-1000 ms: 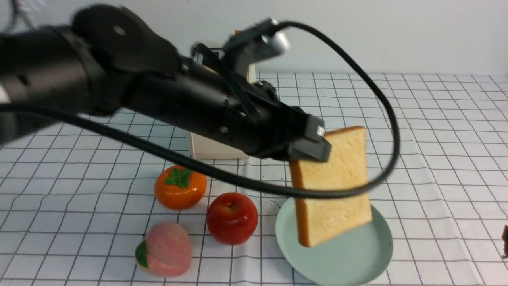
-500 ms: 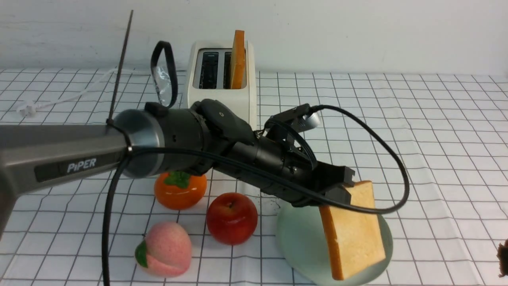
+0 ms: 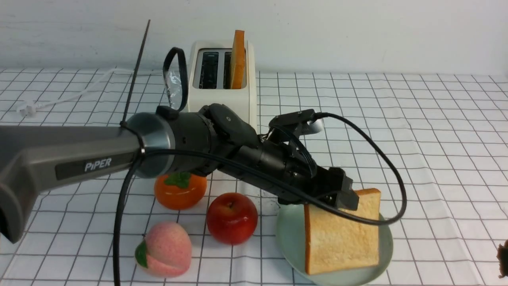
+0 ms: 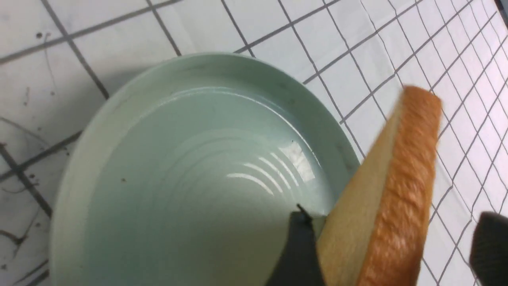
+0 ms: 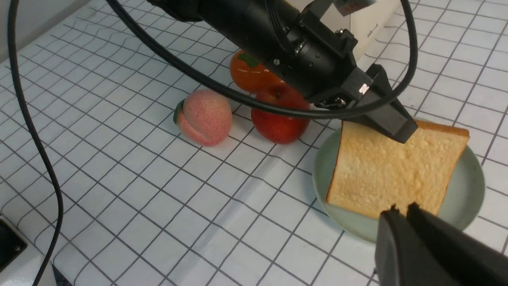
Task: Take toasted bread from bread machine on white checkered table place on plate.
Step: 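Place the slice of bread on the plate with the left gripper, then grasp the toast slice in the toaster and pull it up out of the slot with the right gripper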
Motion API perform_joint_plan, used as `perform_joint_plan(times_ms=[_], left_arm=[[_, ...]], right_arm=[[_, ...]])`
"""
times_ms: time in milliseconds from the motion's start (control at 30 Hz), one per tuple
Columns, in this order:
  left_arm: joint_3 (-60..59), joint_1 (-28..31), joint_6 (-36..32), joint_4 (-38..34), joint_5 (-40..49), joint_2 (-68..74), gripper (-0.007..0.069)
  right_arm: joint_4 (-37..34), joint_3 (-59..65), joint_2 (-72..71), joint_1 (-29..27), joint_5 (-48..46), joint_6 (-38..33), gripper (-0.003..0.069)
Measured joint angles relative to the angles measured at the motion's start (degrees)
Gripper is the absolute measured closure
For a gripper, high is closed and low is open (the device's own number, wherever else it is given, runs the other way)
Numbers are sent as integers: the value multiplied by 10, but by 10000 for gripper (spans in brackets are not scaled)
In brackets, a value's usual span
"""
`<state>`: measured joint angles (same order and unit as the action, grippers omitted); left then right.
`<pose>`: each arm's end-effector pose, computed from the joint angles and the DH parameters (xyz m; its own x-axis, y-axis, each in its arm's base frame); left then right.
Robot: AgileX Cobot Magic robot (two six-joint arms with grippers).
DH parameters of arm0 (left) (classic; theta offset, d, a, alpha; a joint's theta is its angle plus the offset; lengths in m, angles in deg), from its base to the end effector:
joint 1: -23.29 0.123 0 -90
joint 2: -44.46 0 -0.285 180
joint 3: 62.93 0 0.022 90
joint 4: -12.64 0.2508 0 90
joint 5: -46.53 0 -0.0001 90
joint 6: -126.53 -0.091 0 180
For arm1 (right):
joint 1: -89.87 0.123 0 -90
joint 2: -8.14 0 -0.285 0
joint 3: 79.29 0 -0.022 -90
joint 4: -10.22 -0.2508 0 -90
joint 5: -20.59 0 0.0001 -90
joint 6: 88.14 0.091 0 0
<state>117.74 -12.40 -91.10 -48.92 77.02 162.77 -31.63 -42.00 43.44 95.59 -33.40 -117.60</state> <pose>0.3229 -0.2820 0.2212 -0.7943 0.1897 -0.5771 0.5449 0.6426 -0.5387 0.0623 0.0556 0.3473 -0.4550 -0.0705 -0.8877 -0.5704 0.7886 0.2297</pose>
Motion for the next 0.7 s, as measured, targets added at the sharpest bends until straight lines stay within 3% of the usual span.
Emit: perform_joint_plan(times_ms=[33,133,300,400,500,533,567,600,700], left_arm=[[0,0,0,12,-3,-14,-7],[0,0,0,50,-14,-58,-33],[1,0,0,103,-27,-134,22],[2,0,8,159,-25,-209,196],[3,0,53,221,-2,-283,461],[3,0,53,225,-2,-287,461],[4,0,82,259,18,-316,583],[4,0,112,284,36,-339,625],[-10,0,219,372,77,-395,638]], right_arm=[[0,0,0,0,-1,0,627],[0,0,0,0,-3,0,627],[0,0,0,0,-3,0,627],[0,0,0,0,-3,0,627],[0,0,1,0,-3,0,627],[0,0,1,0,-3,0,627],[0,0,5,0,-1,0,627],[0,-1,12,0,1,0,627],[0,-10,47,0,3,8,627]])
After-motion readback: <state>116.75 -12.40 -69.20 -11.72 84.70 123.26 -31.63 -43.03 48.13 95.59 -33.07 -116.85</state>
